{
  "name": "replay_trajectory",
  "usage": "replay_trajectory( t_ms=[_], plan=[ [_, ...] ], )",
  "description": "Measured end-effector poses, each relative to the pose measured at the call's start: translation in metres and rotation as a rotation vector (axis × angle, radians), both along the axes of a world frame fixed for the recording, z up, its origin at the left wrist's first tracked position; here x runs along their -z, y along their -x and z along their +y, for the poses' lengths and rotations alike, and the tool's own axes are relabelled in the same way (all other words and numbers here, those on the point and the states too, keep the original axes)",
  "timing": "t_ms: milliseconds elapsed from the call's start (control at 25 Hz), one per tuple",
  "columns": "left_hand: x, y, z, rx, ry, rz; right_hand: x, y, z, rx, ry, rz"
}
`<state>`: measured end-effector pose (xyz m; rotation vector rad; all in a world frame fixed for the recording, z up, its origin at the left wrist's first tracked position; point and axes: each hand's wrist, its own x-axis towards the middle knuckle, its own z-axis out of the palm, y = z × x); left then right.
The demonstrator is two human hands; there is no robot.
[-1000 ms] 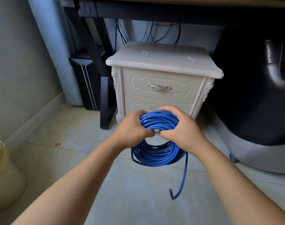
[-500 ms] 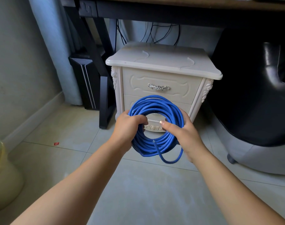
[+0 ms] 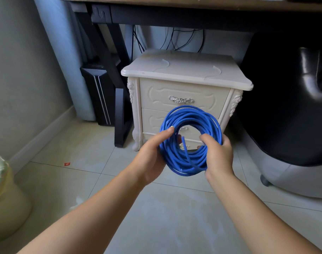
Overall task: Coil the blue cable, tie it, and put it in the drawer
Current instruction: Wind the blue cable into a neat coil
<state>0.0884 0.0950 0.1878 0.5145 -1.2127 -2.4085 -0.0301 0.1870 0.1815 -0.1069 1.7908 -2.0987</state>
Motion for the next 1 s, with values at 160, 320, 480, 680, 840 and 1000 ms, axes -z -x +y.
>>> replay_trajectory(
  t_ms=[160,320,480,680,840,1000],
  plan=[
    [0.024,0.012,0.027,0.206,0.234,0.129,0.000,0.005,-0.004,0.130,0.069,-0.138],
    [0.025,0.023,0.027,-0.188,0.201,0.039,0.005,-0.015,-0.008,0.134,0.094,-0.091],
    [0.017,0.023,0.012,-0.282,0.166,-0.021,0.008,-0.021,-0.009,0.020,-0.009,-0.111],
    [-0.008,0.009,-0.016,-0.255,0.339,-0.104,-0.007,0.000,-0.001,-0.188,-0.183,0.122],
    [-0.020,-0.005,-0.035,-0.141,0.714,-0.329,-0.021,0.013,0.006,-0.116,-0.444,1.081],
    [-0.024,-0.002,-0.034,0.038,0.889,-0.421,-0.024,0.012,-0.006,-0.460,-0.780,1.334]
  ],
)
